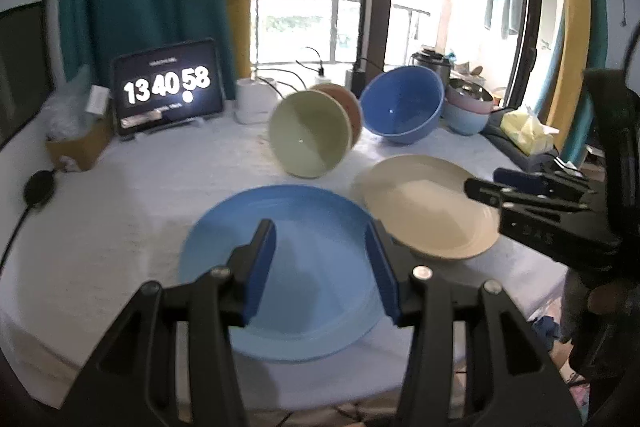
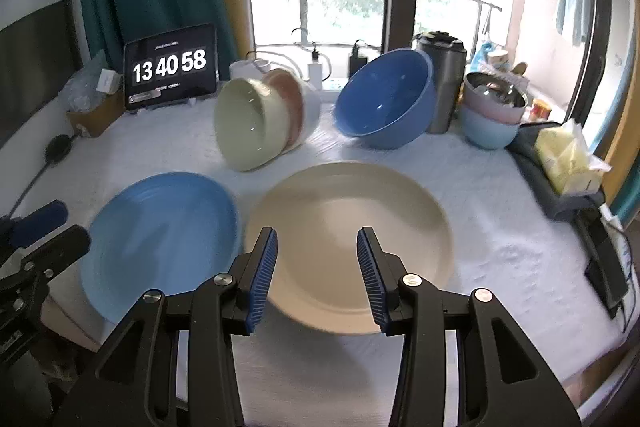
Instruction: Organize plates and bowls
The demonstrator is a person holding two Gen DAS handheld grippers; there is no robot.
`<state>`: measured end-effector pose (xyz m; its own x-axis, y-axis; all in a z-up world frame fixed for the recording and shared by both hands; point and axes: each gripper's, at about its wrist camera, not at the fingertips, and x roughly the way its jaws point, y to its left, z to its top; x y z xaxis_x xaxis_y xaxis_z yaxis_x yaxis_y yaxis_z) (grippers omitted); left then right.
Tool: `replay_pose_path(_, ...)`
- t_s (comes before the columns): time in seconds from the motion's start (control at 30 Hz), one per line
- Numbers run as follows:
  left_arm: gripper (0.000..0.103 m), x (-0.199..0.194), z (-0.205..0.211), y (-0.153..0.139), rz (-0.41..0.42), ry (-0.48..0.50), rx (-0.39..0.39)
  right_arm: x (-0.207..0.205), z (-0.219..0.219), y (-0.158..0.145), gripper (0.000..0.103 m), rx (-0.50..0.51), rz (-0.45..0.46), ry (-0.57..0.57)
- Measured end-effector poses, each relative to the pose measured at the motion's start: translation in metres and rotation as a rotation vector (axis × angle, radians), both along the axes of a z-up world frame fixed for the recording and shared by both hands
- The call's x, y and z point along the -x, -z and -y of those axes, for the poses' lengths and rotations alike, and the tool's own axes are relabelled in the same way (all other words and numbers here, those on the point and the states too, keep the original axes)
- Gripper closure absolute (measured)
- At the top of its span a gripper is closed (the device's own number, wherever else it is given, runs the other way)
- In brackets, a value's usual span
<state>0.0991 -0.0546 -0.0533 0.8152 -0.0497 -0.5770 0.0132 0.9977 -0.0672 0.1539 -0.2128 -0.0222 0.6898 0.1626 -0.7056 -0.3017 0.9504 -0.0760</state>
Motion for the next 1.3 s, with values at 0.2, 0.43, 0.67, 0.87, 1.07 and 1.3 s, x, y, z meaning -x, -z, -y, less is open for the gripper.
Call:
replay_pose_path(0.2,0.039,-0.038,0.020,0.003,0.007,0.006,0.008,-0.013,0.026,-0.012,0.059,-0.008,0.033,0.031)
replay_pose_path(0.43,0.039,-0.074,0.028,0.007,-0.005,-0.038,0.025,-0.030,0.047,-0.002,0.059,0.005,0.019,0.044)
replay_pose_path(0.67,0.039,-0.118,0.033,0.027,-0.131,-0.029,0.076,-0.063,0.070,-0.004,0.059,-0.076,-0.054,0.089)
replay_pose_path(0.87,0.039,-0.139,0.032,0.034,-0.147,-0.063,0.051,-0.084,0.063,0.012,0.059,-0.061,-0.057,0.068)
replay_pose_path(1.07,0.039,-0.147,0.037,0.038,-0.181,-0.092,0.033,-0.099,0.060,0.037,0.059,-0.070,-0.112,0.030)
replay_pose_path(1.3,0.039,-0.155,0.055,0.045,-0.226,-0.051,0.011,-0.101,0.078,0.053,0.059,-0.089,-0.130,0.074)
